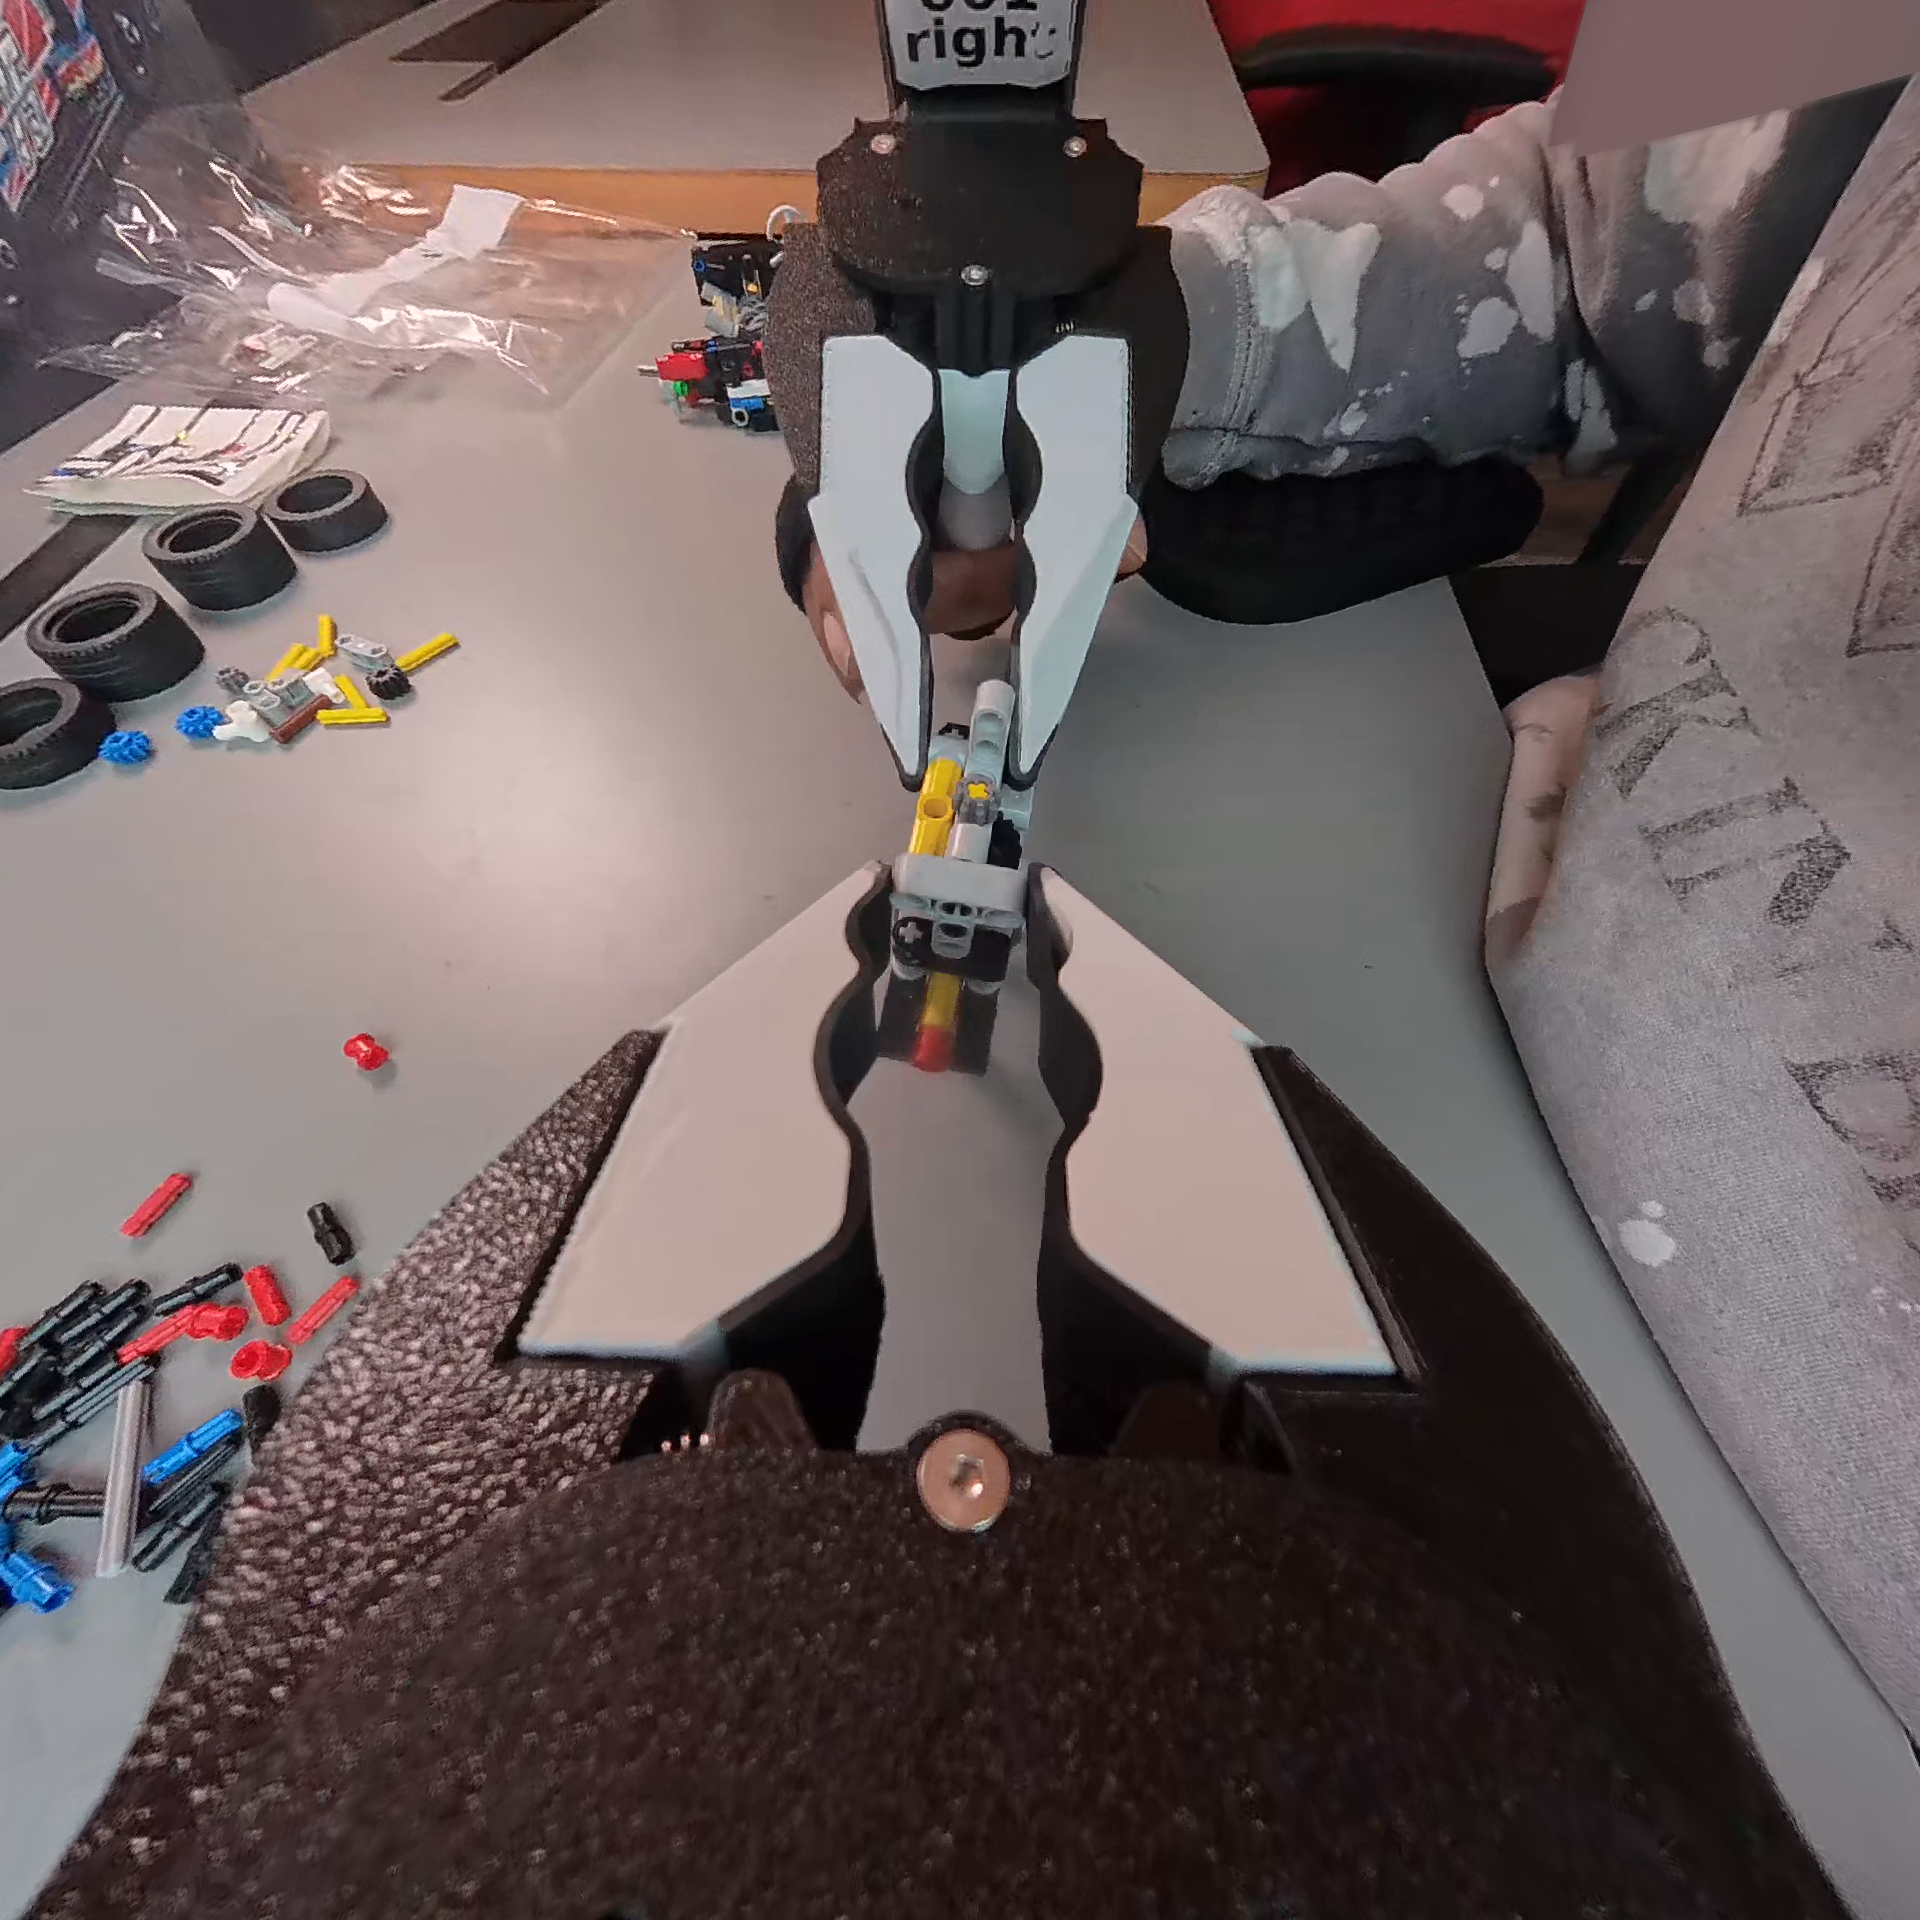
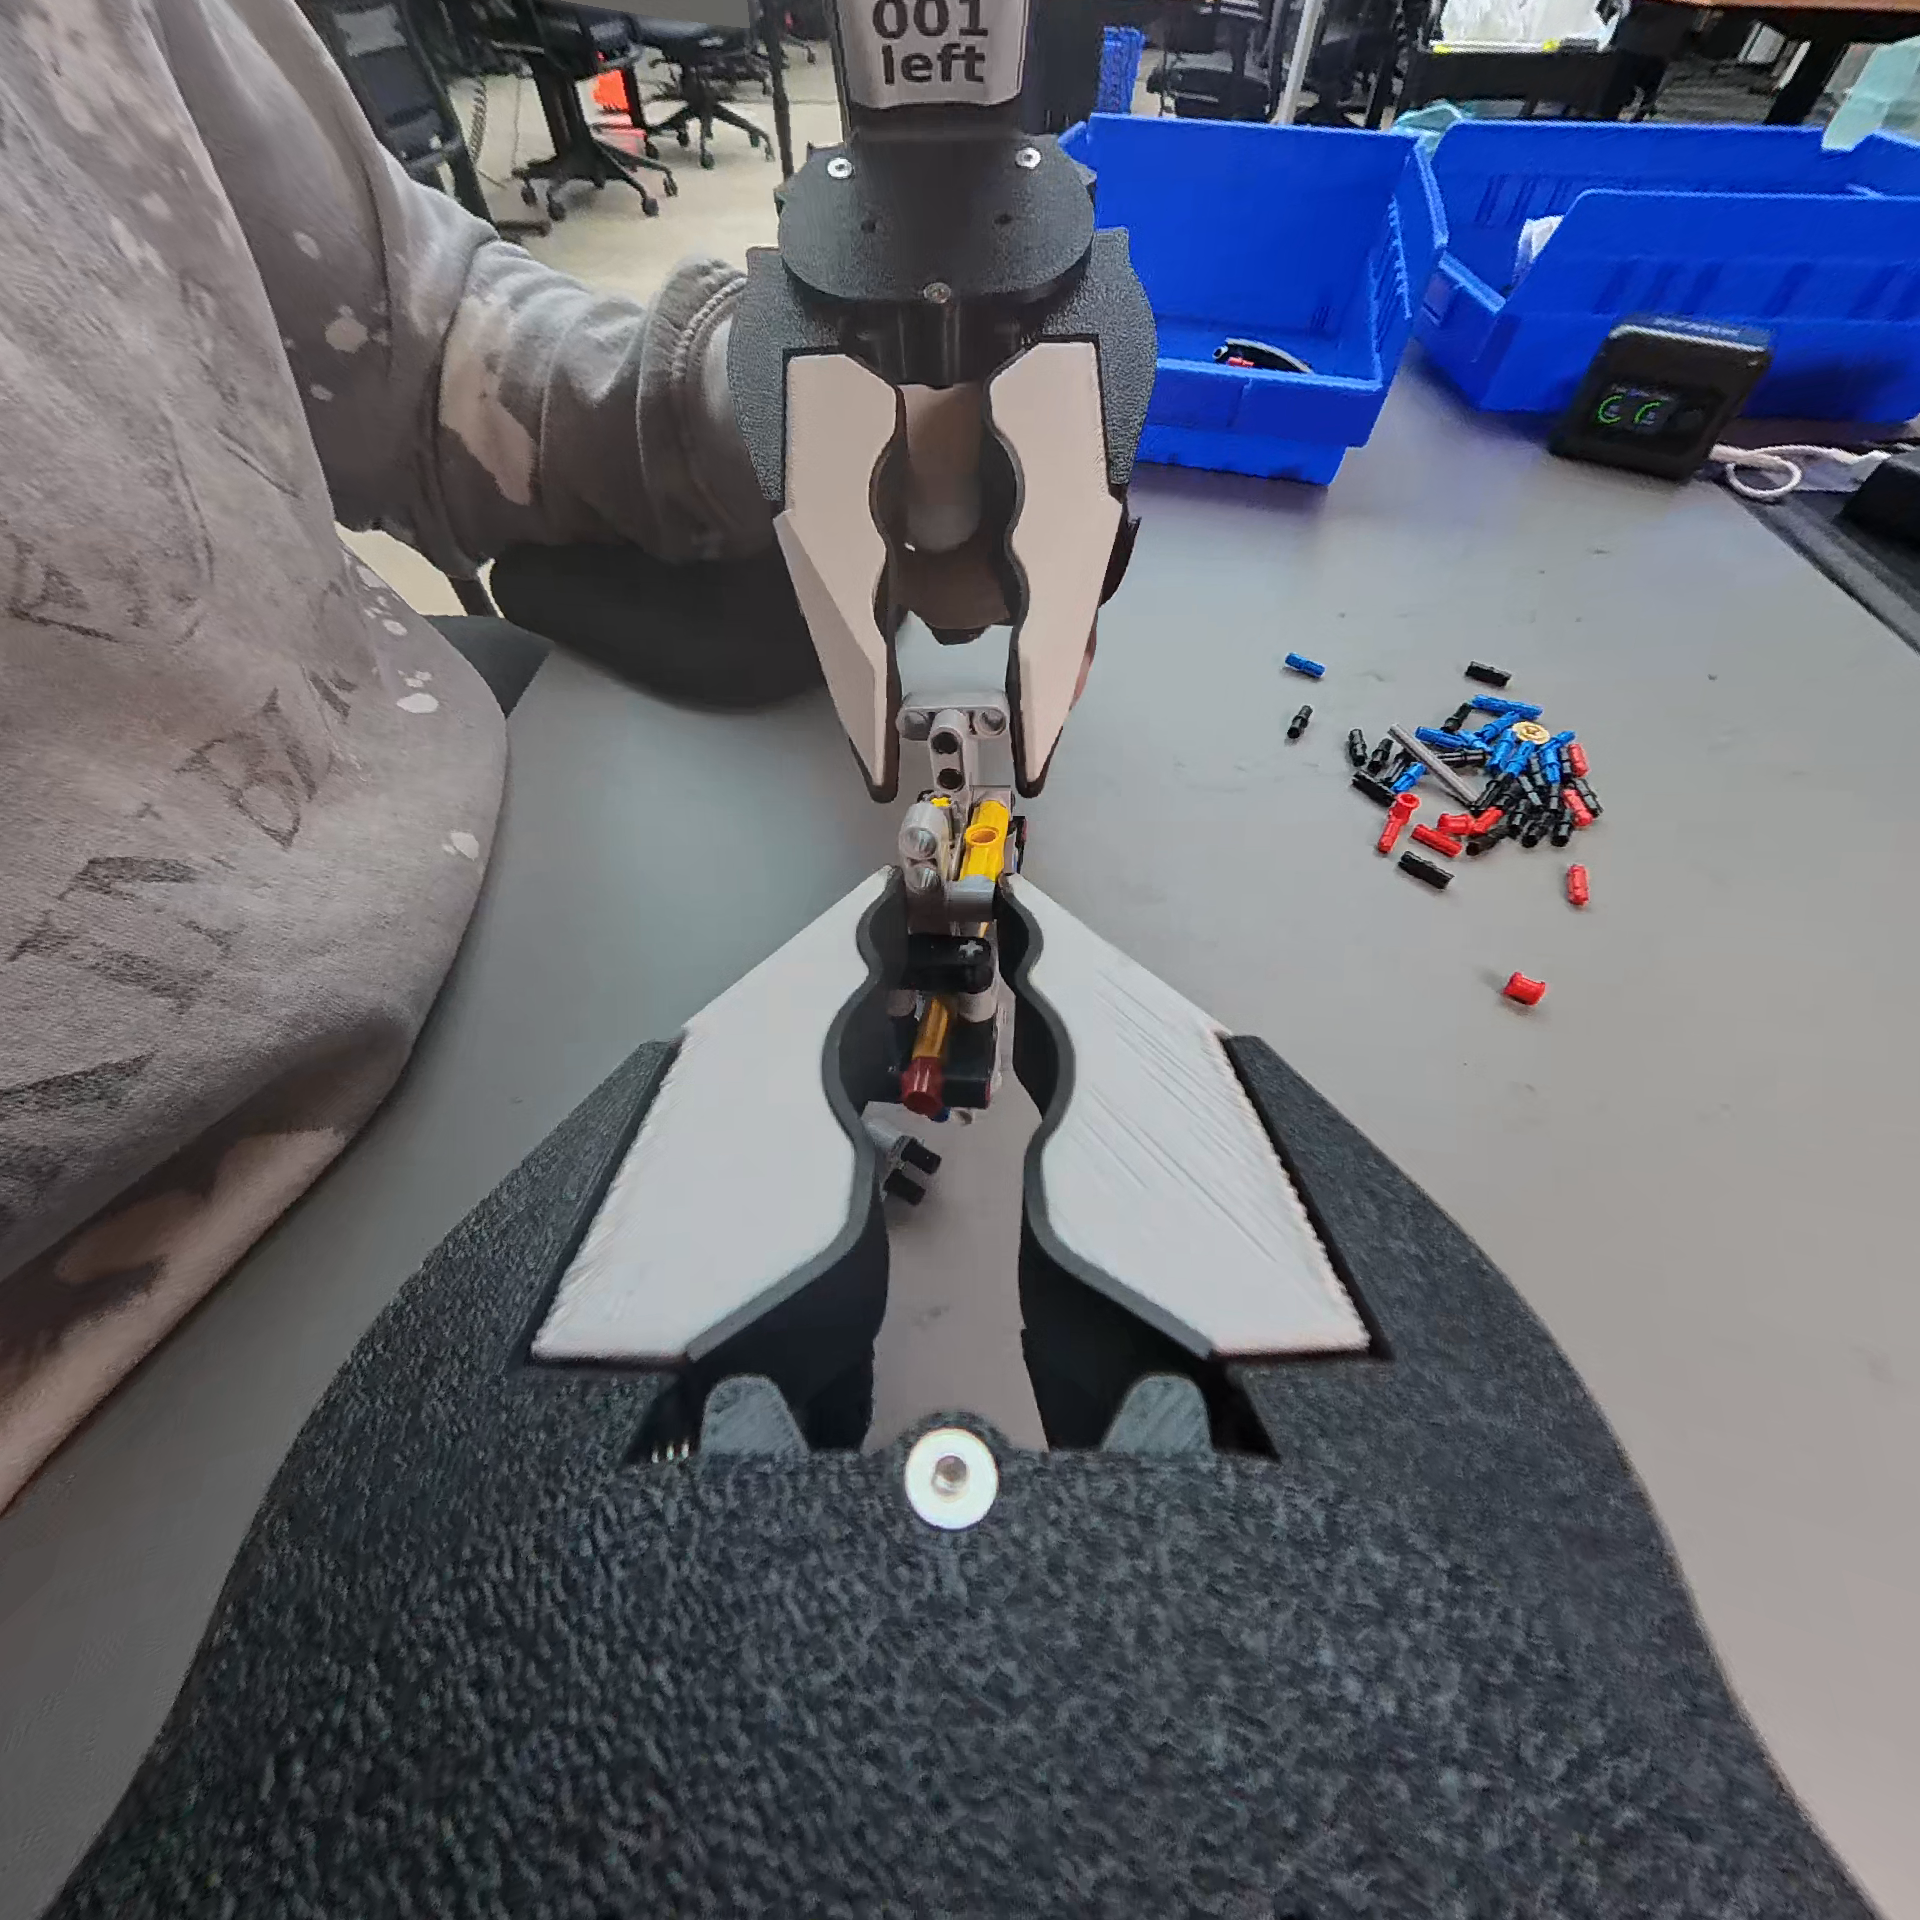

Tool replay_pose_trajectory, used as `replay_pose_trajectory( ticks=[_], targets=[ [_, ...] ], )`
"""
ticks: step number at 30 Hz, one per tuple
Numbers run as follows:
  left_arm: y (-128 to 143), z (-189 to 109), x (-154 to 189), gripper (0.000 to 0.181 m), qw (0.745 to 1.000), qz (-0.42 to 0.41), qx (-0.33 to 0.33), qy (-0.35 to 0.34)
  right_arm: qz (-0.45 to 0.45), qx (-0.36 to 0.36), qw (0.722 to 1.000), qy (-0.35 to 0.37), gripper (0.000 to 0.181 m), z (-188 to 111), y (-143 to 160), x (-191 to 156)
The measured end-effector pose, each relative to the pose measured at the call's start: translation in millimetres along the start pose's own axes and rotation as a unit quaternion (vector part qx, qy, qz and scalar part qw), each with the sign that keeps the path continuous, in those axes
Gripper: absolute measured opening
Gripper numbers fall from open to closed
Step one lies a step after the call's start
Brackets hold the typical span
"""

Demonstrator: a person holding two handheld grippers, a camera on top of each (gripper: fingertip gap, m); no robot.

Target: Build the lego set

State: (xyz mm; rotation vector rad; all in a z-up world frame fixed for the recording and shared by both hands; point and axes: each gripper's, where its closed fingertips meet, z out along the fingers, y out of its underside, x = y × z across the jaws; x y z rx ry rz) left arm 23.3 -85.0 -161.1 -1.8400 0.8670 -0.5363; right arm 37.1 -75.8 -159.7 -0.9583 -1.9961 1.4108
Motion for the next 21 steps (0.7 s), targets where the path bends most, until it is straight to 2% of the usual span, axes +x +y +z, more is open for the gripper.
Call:
replay_pose_trajectory(
  ticks=[4,5,7,10,21],
  targets=[
    [-3.9,0.6,-5.0,0.024,1.0,-0.004,0.001,-0.022,-0.003,-0.007,1.0,0.027,0.017,1.8,1.6,6.6],
    [-5.1,1.1,-5.1,0.024,1.0,-0.01,0.003,-0.021,-0.016,-0.005,0.999,0.033,0.027,4.1,-1.1,5.7],
    [-6.0,3.7,-3.8,0.024,1.0,-0.013,0.002,-0.021,-0.033,-0.009,0.998,0.043,0.032,11.5,-5.9,4.0],
    [-8.3,6.6,-1.4,0.024,1.0,-0.011,0.005,-0.02,-0.073,-0.035,0.995,0.063,0.02,20.6,-0.5,5.4],
    [-3.2,6.7,3.4,0.024,1.0,-0.003,-0.006,0.0,-0.052,-0.04,0.997,0.037,0.014,14.8,-1.7,-0.4]
  ],
)
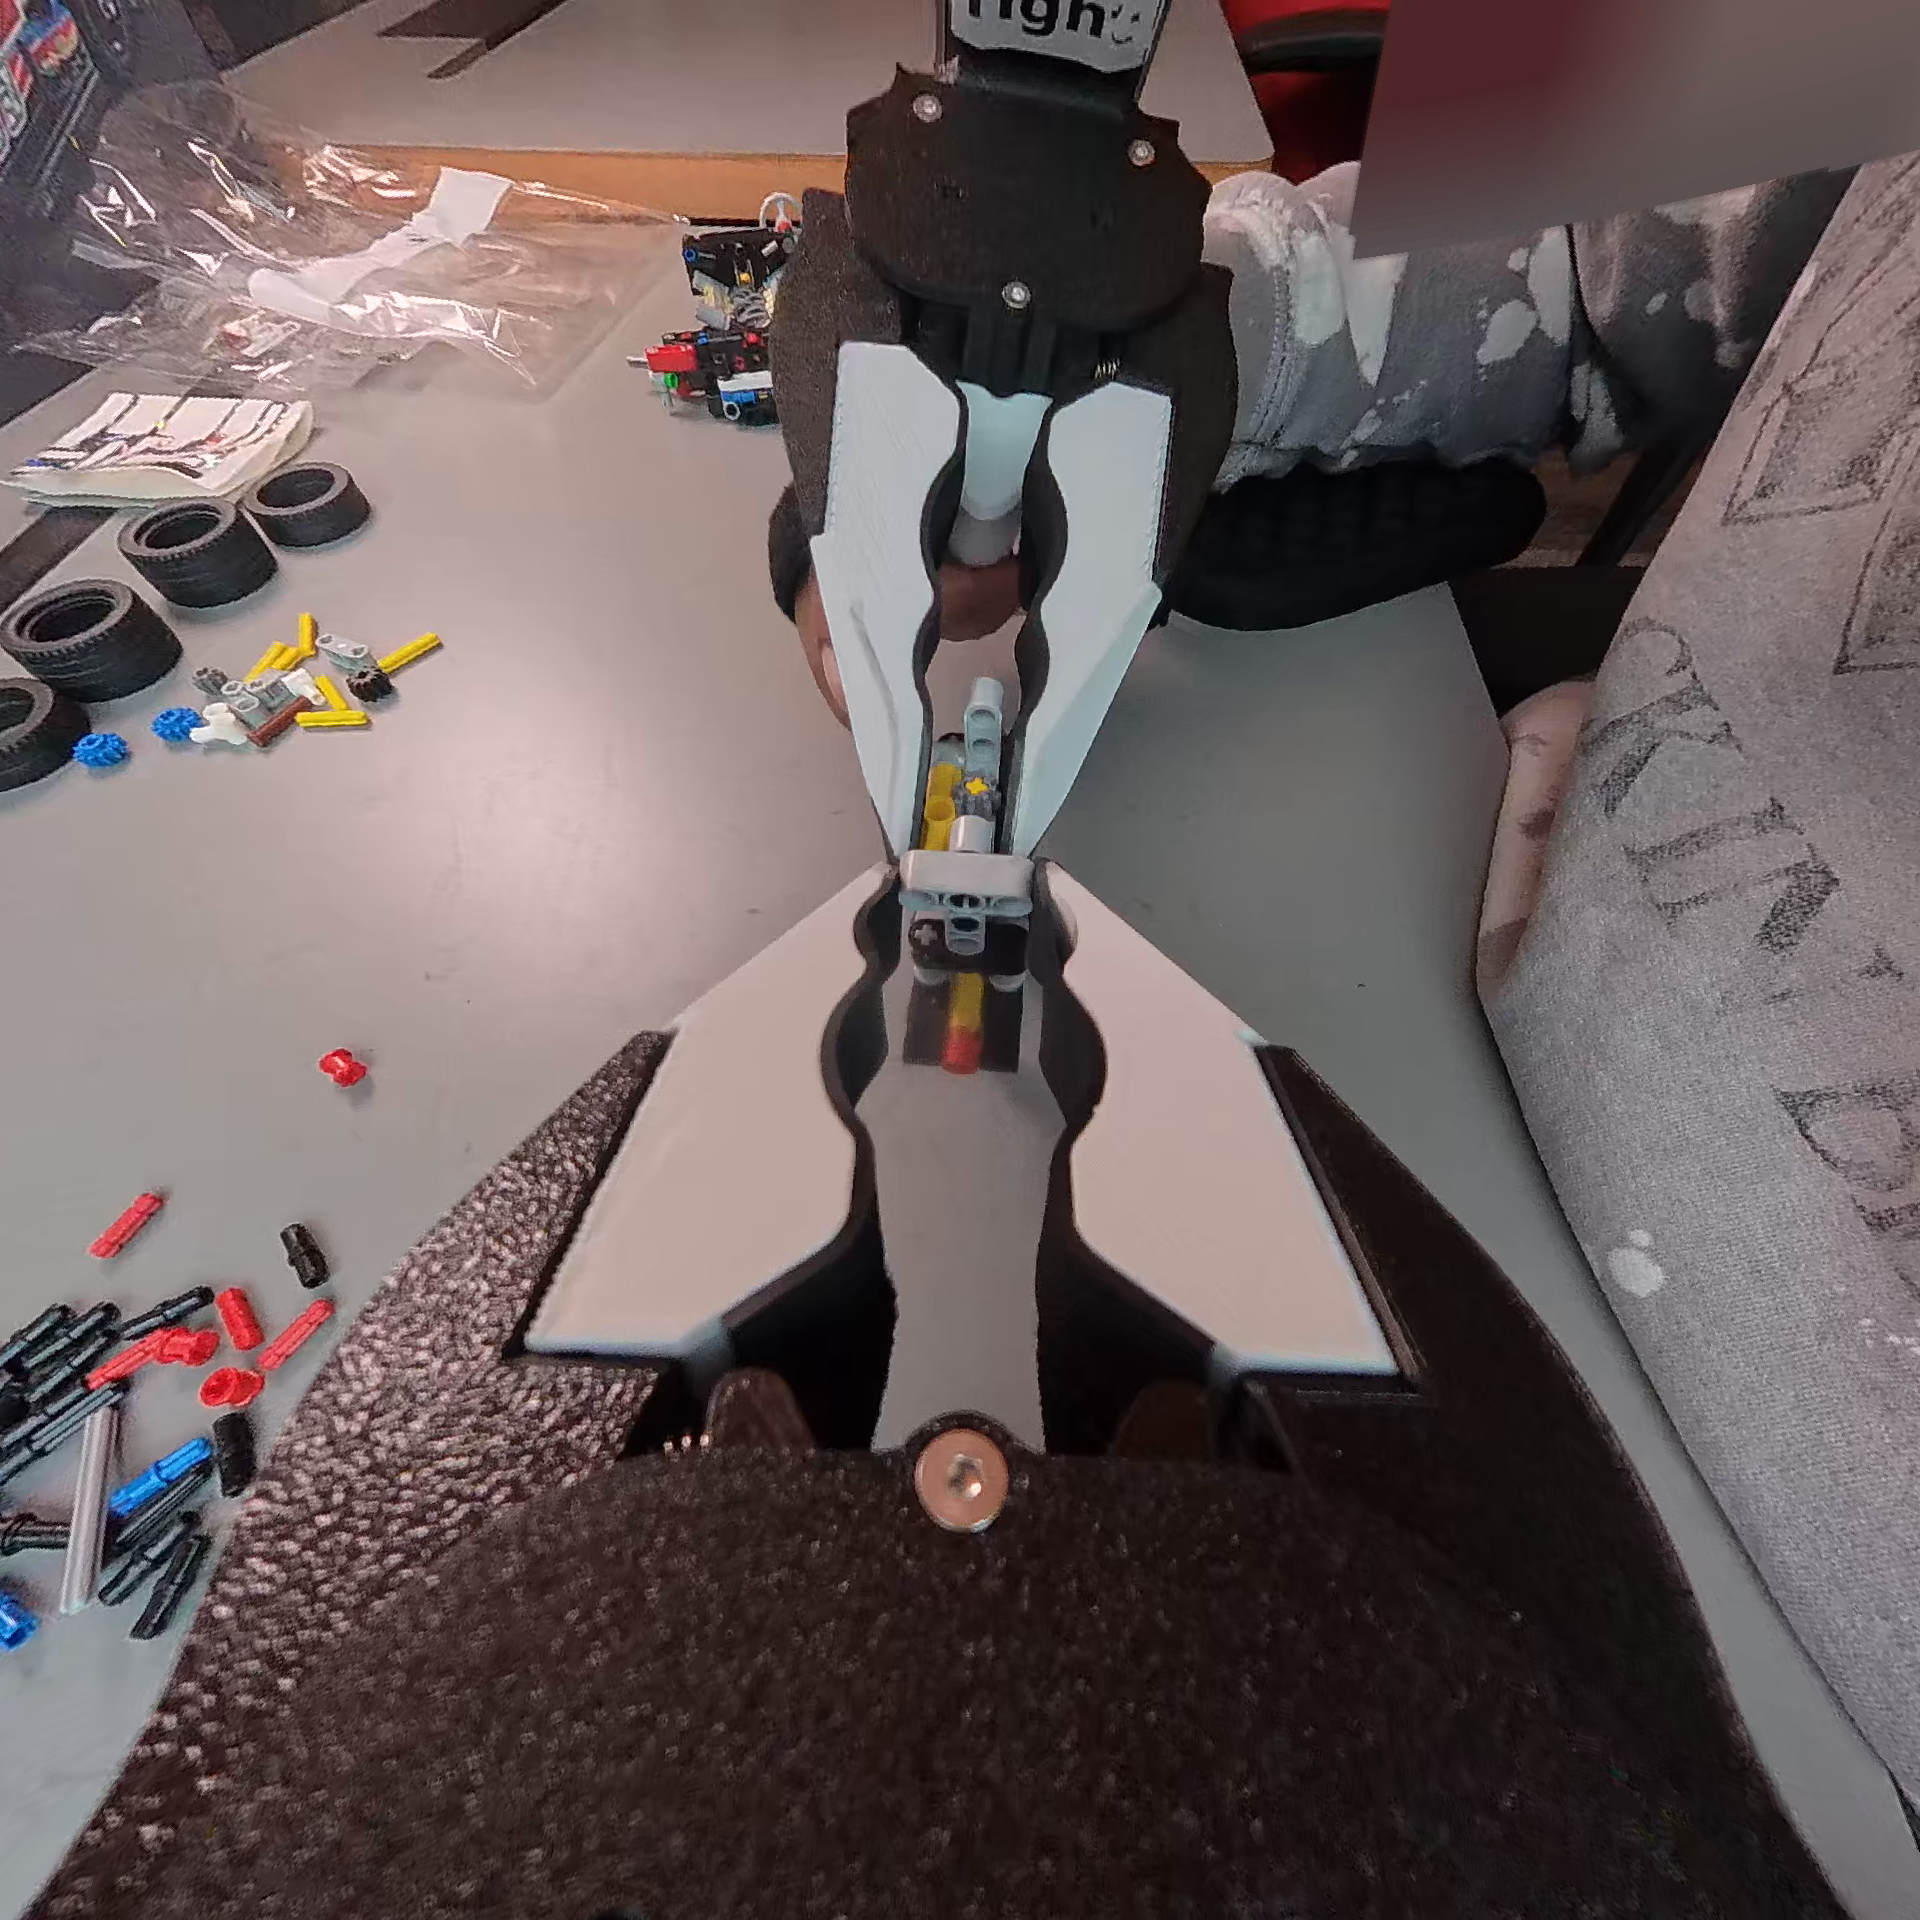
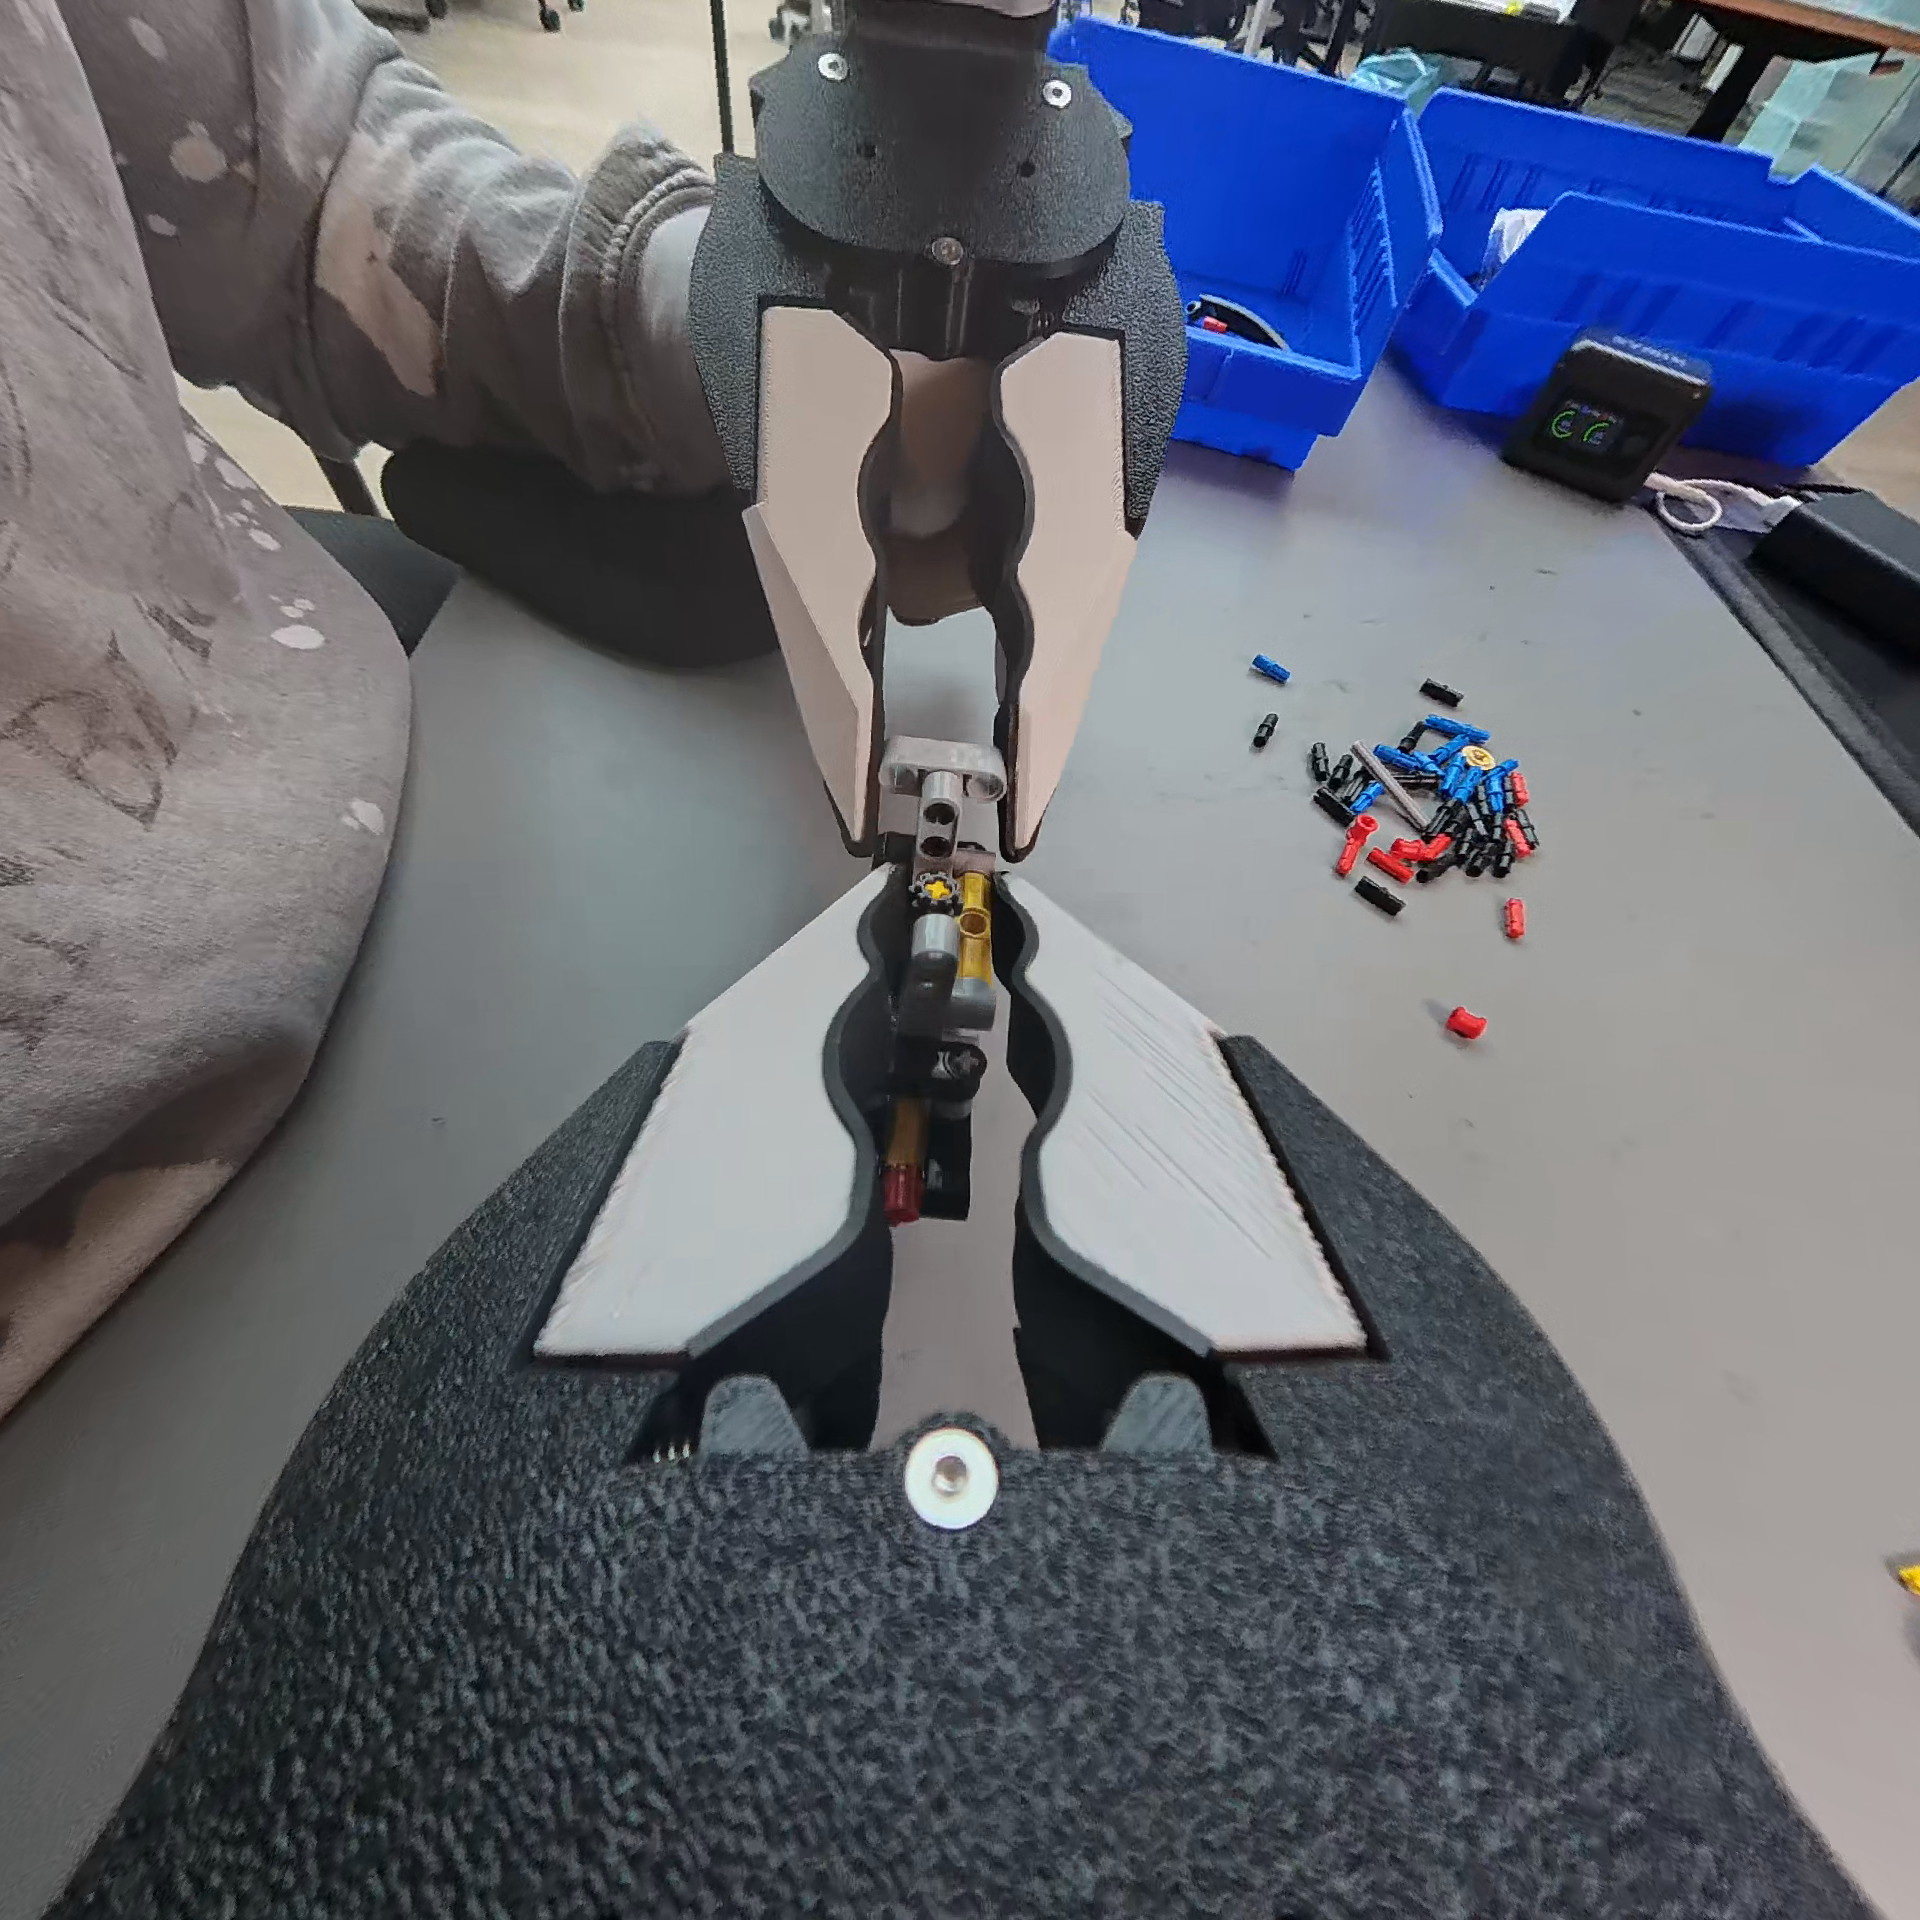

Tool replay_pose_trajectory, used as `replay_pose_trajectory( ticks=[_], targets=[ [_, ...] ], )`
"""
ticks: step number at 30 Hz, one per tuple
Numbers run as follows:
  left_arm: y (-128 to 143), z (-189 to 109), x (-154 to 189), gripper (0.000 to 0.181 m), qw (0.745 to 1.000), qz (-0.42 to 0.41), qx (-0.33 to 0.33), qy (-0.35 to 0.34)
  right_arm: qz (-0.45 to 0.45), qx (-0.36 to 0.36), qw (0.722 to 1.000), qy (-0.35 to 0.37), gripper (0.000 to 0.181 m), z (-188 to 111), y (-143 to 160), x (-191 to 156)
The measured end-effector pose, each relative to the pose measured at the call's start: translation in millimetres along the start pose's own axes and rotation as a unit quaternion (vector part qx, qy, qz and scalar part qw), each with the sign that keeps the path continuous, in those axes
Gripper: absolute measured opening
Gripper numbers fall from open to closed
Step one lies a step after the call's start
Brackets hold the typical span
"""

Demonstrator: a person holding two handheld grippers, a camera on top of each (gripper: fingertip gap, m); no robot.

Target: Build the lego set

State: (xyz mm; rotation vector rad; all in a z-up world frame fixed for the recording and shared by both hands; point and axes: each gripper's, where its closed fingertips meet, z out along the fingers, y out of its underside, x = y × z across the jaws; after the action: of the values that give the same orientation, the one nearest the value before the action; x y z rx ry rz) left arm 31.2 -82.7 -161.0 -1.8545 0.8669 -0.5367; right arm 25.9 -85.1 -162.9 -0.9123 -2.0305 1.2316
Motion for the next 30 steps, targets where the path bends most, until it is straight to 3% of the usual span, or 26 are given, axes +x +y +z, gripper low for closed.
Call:
replay_pose_trajectory(
  ticks=[6,8,11,17,22,24,27,30],
  targets=[
    [3.3,3.0,2.6,0.024,1.0,-0.006,-0.01,0.011,-0.008,-0.012,1.0,0.0,0.013,-3.7,2.7,-2.6],
    [11.9,-2.6,-9.0,0.024,0.999,-0.009,-0.028,-0.015,-0.018,-0.028,0.999,0.017,0.013,-9.8,10.0,3.2],
    [10.1,-17.1,-18.6,0.023,0.998,-0.052,0.006,-0.016,0.009,-0.008,0.999,0.04,0.013,-23.6,11.0,14.5],
    [29.5,-6.4,-33.6,0.024,0.996,-0.036,-0.054,-0.061,-0.005,0.02,0.999,0.031,0.014,-24.0,1.2,14.5],
    [58.0,9.0,-33.1,0.025,0.989,-0.045,-0.123,-0.068,0.071,0.097,0.993,0.003,0.014,-37.8,-9.1,19.2],
    [50.9,10.5,-26.9,0.038,0.992,-0.054,-0.101,-0.045,0.116,0.131,0.984,-0.019,0.014,-43.6,-13.8,20.8],
    [18.5,4.6,-12.6,0.058,0.995,-0.095,-0.01,0.017,0.165,0.178,0.97,-0.036,0.014,-48.4,-23.1,24.4],
    [-7.8,3.9,-4.5,0.07,0.99,-0.123,0.054,0.048,0.158,0.182,0.97,-0.041,0.014,-39.7,-30.0,19.7]
  ],
)
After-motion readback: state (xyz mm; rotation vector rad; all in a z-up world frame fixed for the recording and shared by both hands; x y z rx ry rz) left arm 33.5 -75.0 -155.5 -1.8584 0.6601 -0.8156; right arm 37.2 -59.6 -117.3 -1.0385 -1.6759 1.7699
